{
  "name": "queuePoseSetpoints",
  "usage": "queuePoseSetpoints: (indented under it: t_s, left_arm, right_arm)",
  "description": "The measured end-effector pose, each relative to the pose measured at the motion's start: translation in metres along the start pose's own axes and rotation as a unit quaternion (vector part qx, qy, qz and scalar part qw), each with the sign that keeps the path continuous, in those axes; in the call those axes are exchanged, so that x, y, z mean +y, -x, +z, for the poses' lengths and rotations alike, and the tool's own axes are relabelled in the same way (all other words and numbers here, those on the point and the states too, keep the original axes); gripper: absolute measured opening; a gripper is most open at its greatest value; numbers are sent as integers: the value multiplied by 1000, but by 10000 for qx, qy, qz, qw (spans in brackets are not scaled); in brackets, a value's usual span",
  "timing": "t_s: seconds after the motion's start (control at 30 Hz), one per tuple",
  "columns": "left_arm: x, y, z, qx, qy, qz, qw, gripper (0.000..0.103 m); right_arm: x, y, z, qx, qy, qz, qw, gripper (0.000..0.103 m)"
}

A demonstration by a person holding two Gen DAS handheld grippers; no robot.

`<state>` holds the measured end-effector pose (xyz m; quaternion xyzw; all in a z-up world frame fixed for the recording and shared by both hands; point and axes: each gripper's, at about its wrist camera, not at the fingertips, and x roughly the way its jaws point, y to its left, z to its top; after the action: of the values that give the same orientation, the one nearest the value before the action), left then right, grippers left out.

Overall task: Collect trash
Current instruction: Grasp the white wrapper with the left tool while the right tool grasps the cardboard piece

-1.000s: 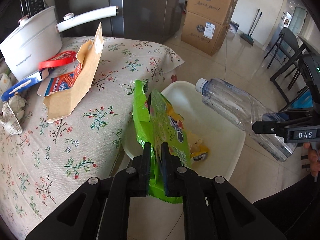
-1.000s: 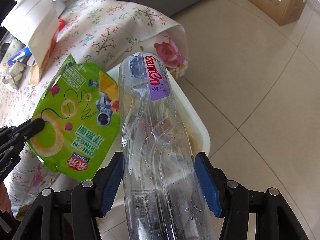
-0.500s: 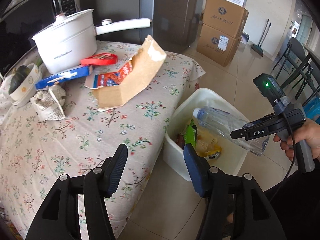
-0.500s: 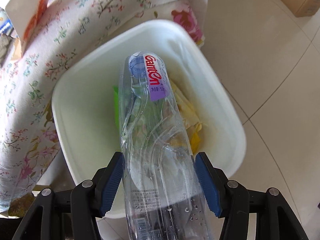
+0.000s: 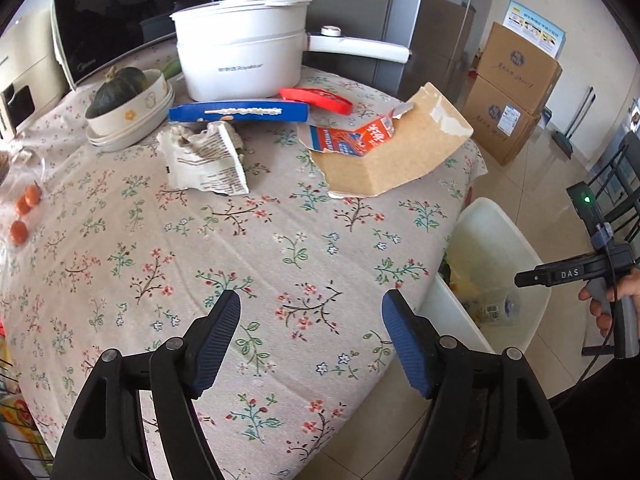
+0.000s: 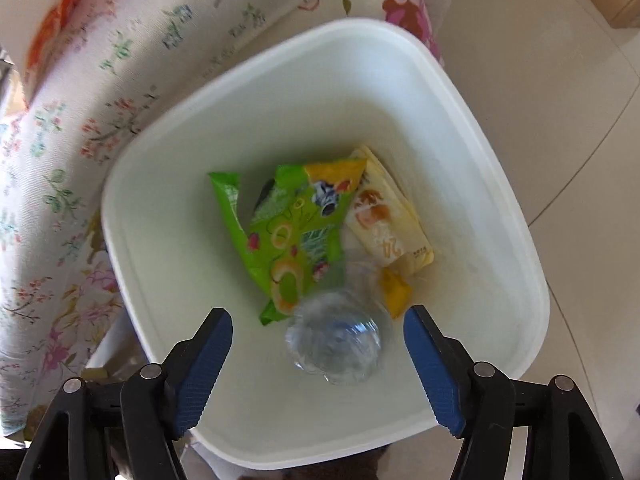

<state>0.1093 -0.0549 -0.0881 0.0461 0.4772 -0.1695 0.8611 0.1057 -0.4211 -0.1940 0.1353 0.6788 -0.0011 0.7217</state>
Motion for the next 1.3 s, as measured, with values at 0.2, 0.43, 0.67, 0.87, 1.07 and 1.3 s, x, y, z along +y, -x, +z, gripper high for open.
queuePoseSetpoints:
  t_s: [0.2, 0.43, 0.67, 0.87, 1.07, 1.3]
  left_arm:
    - [25, 2, 5, -68, 412, 38, 9991, 77]
    - [48, -1, 15, -237, 851, 175, 9959, 77]
    - [73, -12, 45, -315, 791, 428, 9955, 77]
    - [99, -29, 68, -753, 837, 386, 9929, 77]
    - [122, -66, 77, -852, 1371, 292, 9865, 77]
    - [123, -97, 88, -953, 1473, 262, 9841, 67]
  right_arm:
    - [10, 41, -9, -563, 149, 242, 9980, 75]
    - [41, 81, -9, -1480, 297, 437, 9876, 77]
    - [70, 94, 10, -2177, 295, 514, 9742, 79]
    - [98, 93, 34, -2426, 473, 676, 9666, 79]
    - [117, 88, 56, -2596, 541, 824, 9607, 79]
    - [131, 74, 76, -2533, 595, 835, 9619, 79]
